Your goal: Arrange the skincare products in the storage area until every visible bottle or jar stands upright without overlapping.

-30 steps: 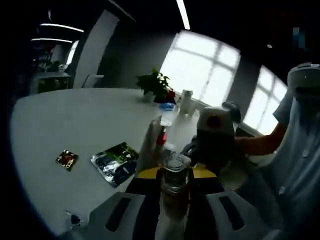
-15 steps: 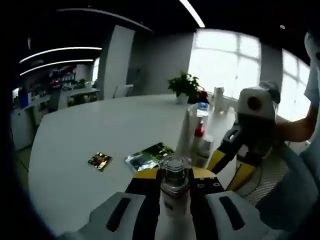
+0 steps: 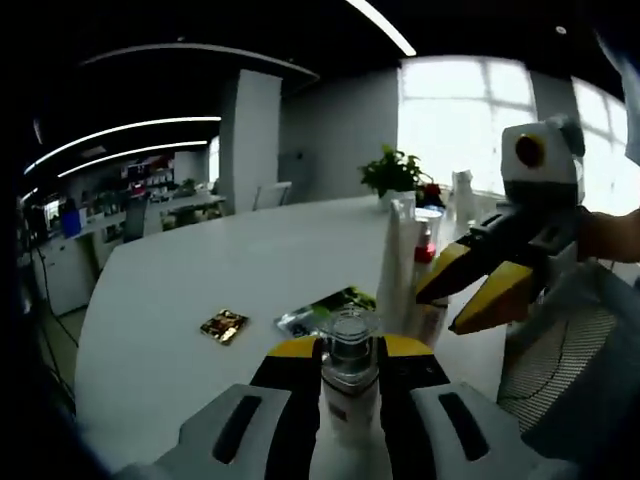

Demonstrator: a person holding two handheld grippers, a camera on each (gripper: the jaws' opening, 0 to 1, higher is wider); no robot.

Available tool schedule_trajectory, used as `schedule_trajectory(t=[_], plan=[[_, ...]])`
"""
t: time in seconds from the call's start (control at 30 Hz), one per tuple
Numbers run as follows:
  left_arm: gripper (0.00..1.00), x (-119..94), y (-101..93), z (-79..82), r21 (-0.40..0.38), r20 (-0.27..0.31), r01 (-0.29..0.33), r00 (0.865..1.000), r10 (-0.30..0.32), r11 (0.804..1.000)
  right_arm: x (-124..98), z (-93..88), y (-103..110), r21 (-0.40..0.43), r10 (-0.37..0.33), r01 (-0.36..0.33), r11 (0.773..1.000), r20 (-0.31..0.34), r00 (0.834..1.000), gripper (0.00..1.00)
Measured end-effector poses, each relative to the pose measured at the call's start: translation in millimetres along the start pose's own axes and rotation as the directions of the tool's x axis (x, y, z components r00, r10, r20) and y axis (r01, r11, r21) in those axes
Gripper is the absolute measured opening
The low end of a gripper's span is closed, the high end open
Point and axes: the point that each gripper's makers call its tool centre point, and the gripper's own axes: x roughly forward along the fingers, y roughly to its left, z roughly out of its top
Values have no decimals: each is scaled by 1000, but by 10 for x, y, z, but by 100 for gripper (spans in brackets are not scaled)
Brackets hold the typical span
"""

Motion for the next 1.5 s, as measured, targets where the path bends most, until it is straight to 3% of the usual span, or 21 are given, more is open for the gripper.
schedule_trajectory(t=[0.17,0.43,0.53,1.03,1.3,1.4,1.5], plan=[[18,20,-31,-38,28,-13,-13,1000,13,1000,146,70,-23,0,-64,64,998,-5,998,22],[18,18,-54,-19,77,-12,-21,1000,22,997,366,6,11,27,-88,88,996,-21,996,27],[18,20,-56,-4,83,-7,-28,1000,28,996,397,0,-15,66,-87,88,994,-17,996,27],[19,-6,-97,77,200,-4,-59,998,61,978,359,54,-11,31,-92,92,995,-6,996,19],[20,-18,-137,40,189,-17,17,1000,-14,982,336,28,4,-5,-58,58,998,-16,998,19],[20,-21,-164,-37,185,-58,80,996,-70,980,299,67,42,-13,-13,13,1000,-5,1000,18],[22,-43,-230,-51,159,-59,151,988,-144,976,258,109,85,-17,39,-39,999,-1,999,18]])
